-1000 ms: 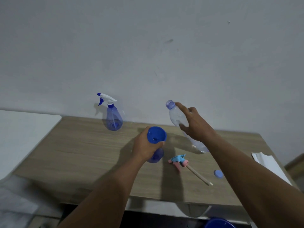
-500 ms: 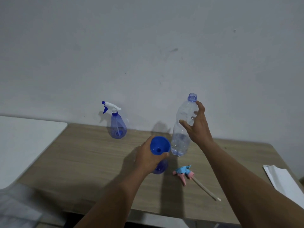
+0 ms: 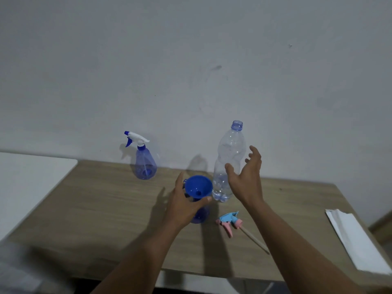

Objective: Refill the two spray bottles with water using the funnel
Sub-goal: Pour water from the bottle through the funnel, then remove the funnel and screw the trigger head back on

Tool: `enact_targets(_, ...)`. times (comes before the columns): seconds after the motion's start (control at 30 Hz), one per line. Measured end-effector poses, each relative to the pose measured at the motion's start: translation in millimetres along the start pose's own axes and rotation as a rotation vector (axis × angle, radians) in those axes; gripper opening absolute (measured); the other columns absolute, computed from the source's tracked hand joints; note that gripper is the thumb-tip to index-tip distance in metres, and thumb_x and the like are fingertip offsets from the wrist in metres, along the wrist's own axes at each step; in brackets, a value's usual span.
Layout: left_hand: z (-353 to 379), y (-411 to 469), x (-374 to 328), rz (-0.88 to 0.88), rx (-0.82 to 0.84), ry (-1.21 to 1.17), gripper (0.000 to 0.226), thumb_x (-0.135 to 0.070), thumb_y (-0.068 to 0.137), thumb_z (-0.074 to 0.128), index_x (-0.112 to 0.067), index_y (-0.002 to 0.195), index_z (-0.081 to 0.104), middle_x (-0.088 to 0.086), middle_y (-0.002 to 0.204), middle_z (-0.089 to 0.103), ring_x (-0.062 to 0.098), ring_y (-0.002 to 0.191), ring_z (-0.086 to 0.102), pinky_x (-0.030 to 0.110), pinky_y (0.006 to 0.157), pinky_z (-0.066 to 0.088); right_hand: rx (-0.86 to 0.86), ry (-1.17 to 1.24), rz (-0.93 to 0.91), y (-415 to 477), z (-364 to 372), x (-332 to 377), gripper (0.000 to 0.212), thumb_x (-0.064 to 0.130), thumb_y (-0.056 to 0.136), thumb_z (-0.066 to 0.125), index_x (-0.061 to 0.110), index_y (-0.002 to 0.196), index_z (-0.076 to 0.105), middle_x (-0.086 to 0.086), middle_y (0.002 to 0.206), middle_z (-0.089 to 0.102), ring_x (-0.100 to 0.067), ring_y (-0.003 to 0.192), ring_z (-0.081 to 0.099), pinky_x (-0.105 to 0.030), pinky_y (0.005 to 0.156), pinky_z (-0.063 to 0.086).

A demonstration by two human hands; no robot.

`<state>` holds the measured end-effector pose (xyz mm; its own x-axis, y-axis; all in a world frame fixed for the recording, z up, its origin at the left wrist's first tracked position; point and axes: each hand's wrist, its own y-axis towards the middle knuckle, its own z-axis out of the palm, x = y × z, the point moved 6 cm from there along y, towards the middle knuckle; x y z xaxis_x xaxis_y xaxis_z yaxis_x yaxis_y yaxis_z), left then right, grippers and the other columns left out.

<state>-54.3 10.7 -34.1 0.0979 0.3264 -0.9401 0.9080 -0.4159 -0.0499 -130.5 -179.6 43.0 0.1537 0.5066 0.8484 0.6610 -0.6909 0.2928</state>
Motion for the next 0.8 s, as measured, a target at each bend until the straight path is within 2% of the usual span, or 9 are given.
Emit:
enact_targets(0.07,-6.6,-2.8,9.5,0.010,-0.066,0.003,0.121,-0.048,0.052,0.092,-0.035,0.149,0.021,-0.008,0.137,0.050,0.012,0.115,0.056,0.039,0.096,0.051,0.005,-0.035,-0.075,-22.5,6.2,6.5,0.075,0.028,0.090,0.068,0.023,0.150,0.023,0.000,0.151,0.033,-0.017,0.129,0.047,-0.036,0.096,0.048)
enact_targets(0.13,-7.1,-3.2,27.4,-0.025,-0.117,0.041,0.121,-0.059,0.040,0.090,-0.038,0.141,0.026,-0.005,0.134,0.050,0.016,0.117,0.054,0.043,0.095,0.052,0.104,-0.095,-0.137,-39.4,20.5,10.7,0.073,0.032,0.090,0.069,0.026,0.149,0.027,0.005,0.148,0.039,-0.011,0.120,0.050,-0.037,0.092,0.050)
enact_targets(0.2,-3.5,-2.3,43.4,-0.064,-0.114,0.074,0.114,-0.060,0.039,0.090,-0.035,0.136,0.034,-0.004,0.132,0.052,0.016,0.117,0.055,0.041,0.093,0.052,0.249,-0.190,-0.171,-46.7,38.3,12.7,0.078,0.043,0.088,0.069,0.026,0.152,0.026,0.004,0.151,0.039,-0.014,0.125,0.049,-0.040,0.097,0.049)
enact_targets(0.3,4.1,-1.5,42.0,-0.068,0.014,0.208,0.079,-0.038,0.062,0.091,-0.023,0.129,0.051,-0.011,0.115,0.056,0.007,0.099,0.055,0.007,0.070,0.042,0.482,-0.357,-0.191,-43.4,68.1,12.9,0.100,0.058,0.084,0.068,0.019,0.159,0.015,-0.001,0.158,0.030,-0.022,0.142,0.035,-0.038,0.111,0.037)
enact_targets(0.4,14.5,11.4,46.4,-0.089,0.105,0.240,0.046,-0.019,0.077,0.082,-0.017,0.115,0.057,-0.009,0.097,0.055,0.006,0.085,0.051,-0.001,0.053,0.035,0.600,-0.494,-0.187,-33.3,84.2,15.7,0.099,0.056,0.085,0.070,0.014,0.159,0.019,-0.008,0.156,0.037,-0.030,0.141,0.036,-0.038,0.112,0.032)
enact_targets(0.53,21.2,18.9,58.3,-0.109,0.152,0.224,0.037,-0.008,0.076,0.082,-0.013,0.110,0.066,-0.001,0.097,0.067,0.014,0.088,0.060,0.009,0.058,0.037,0.634,-0.601,-0.215,-24.4,87.9,24.1,0.079,0.052,0.085,0.072,0.014,0.147,0.041,-0.013,0.137,0.056,-0.034,0.124,0.052,-0.040,0.100,0.042)
enact_targets(0.67,22.5,19.4,63.3,-0.116,0.176,0.208,0.032,-0.006,0.082,0.076,-0.008,0.112,0.065,-0.003,0.095,0.062,0.009,0.082,0.060,0.002,0.060,0.037,0.652,-0.707,-0.269,-25.0,89.8,28.0,0.085,0.055,0.084,0.070,0.022,0.152,0.032,-0.012,0.135,0.053,-0.033,0.120,0.056,-0.041,0.096,0.046)
enact_targets(0.73,22.1,19.3,65.9,-0.133,0.163,0.209,0.035,-0.011,0.081,0.078,-0.008,0.112,0.065,-0.003,0.096,0.063,0.015,0.094,0.063,0.017,0.075,0.043,0.690,-0.732,-0.263,-25.0,89.7,32.0,0.090,0.054,0.080,0.072,0.029,0.155,0.027,-0.011,0.135,0.047,-0.035,0.116,0.058,-0.042,0.093,0.049)
enact_targets(0.8,19.7,19.1,63.5,-0.127,0.138,0.192,0.038,-0.006,0.077,0.080,-0.008,0.113,0.066,0.001,0.100,0.066,0.016,0.094,0.061,0.024,0.084,0.048,0.727,-0.729,-0.213,-23.4,87.1,34.8,0.092,0.056,0.077,0.072,0.037,0.155,0.026,-0.010,0.133,0.041,-0.035,0.110,0.059,-0.040,0.091,0.051)
